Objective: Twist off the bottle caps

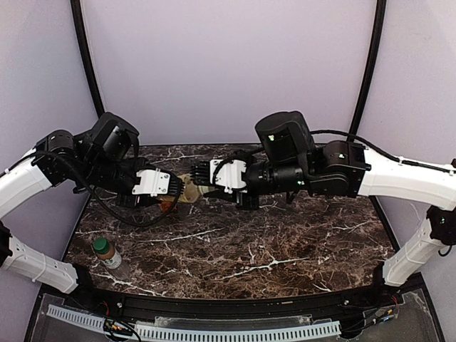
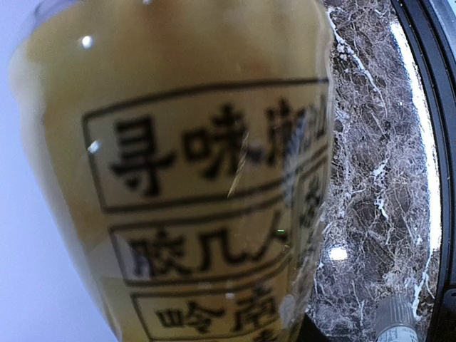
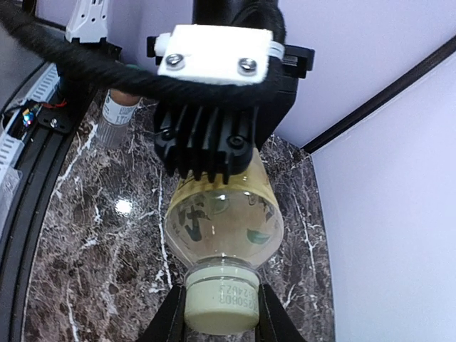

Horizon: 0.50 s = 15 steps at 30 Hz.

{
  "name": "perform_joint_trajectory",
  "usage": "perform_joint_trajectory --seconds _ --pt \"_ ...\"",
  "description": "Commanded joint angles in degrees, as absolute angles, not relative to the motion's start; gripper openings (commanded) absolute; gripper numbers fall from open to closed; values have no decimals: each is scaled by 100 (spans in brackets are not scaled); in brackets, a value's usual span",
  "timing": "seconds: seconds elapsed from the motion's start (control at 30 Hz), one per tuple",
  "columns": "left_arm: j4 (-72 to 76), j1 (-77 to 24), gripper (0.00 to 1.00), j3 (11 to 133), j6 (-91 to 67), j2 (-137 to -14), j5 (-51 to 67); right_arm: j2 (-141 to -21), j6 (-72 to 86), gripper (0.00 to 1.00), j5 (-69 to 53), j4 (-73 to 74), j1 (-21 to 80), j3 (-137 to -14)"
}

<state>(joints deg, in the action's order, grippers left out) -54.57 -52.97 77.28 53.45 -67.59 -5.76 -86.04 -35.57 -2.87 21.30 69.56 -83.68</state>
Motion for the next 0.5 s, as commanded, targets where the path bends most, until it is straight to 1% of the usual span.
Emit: perform_joint_trajectory --seconds 0.0,0.03,0.07,0.13,0.17,0.2,0.23,0.33,0.47 --pt "-5601 -5344 26 7900 5453 -6877 -29 -8773 -5213 0 187 2047 7272 -8543" --pt "-5599 -5348 26 7912 5451 -6874 -28 -8786 -5243 6 248 2048 7283 -8551" --pt "-5595 -5343 26 7916 5450 -6874 -40 -8793 -5236 20 287 2048 7280 -8555" --pt "-5576 -5348 26 7919 5437 -6867 -69 -8776 -5123 62 325 2020 7285 -8569" --pt "-5567 -5341 26 7914 5433 -6858 -74 -8761 -5021 81 355 1971 7278 -8569" --pt "-5556 -5345 26 7911 5428 -6852 -89 -8736 -4898 96 409 1930 7290 -8563" --pt "-5535 -5345 26 7906 5424 -6837 -102 -8700 -4689 98 463 1847 7281 -8550" --pt "-5424 -5341 26 7862 5396 -6815 -226 -8486 -4150 99 440 1701 7283 -8465" --pt "-4946 -5338 26 7699 5378 -6755 -684 -8010 -3075 99 -98 1314 7198 -8107"
